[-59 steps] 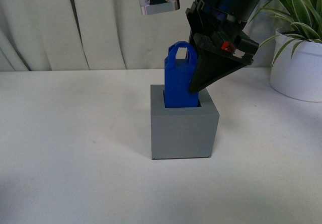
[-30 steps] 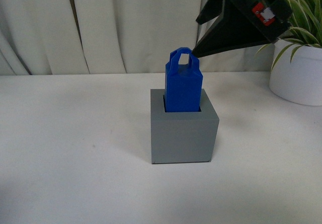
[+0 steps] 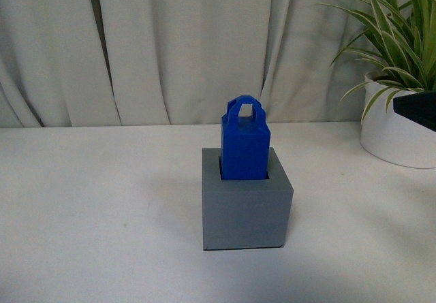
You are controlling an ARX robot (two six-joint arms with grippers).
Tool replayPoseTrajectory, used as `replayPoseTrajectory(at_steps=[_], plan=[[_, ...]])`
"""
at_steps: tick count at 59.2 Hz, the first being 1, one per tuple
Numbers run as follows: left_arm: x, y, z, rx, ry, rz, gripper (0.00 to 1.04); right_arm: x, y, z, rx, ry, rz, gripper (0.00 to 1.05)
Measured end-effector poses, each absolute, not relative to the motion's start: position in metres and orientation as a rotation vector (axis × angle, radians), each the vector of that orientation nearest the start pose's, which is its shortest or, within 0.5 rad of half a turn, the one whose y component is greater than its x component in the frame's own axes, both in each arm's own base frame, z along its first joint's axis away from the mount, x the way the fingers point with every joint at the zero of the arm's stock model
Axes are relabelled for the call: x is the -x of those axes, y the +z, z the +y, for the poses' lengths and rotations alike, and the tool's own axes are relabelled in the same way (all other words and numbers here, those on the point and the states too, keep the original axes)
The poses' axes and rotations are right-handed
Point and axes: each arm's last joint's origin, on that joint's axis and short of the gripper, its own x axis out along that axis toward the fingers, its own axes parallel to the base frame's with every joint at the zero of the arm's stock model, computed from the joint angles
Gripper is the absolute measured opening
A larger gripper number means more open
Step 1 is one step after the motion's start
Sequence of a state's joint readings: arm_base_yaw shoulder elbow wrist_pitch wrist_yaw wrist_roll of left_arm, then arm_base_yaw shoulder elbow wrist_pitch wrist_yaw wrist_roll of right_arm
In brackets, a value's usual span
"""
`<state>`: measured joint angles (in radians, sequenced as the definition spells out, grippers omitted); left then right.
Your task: Insert blue part into gray base
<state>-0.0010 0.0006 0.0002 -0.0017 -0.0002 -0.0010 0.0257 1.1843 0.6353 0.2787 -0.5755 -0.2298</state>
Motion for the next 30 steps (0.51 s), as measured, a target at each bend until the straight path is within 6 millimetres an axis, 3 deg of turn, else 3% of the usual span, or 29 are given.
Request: replayPoseTrajectory(at_steps=[7, 9, 17, 30], plan=[[-0.098, 0.163, 0.0, 0.001, -0.001, 0.002, 0.04, -0.249, 0.246, 0.023, 0.112, 0.614, 0.202, 0.96], [-0.098, 0.163, 0.0, 0.001, -0.001, 0.002, 0.04, -0.249, 0.245, 0.024, 0.107, 0.507, 0.171, 0.91], [-0.098, 0.163, 0.0, 0.001, 0.0, 0.002, 0.04, -0.229, 0.231, 0.018, 0.053, 0.064, 0.013, 0.68], [-0.098, 0.163, 0.0, 0.001, -0.001, 0.002, 0.04, -0.199, 0.208, 0.007, 0.018, 0.023, 0.012, 0.31]])
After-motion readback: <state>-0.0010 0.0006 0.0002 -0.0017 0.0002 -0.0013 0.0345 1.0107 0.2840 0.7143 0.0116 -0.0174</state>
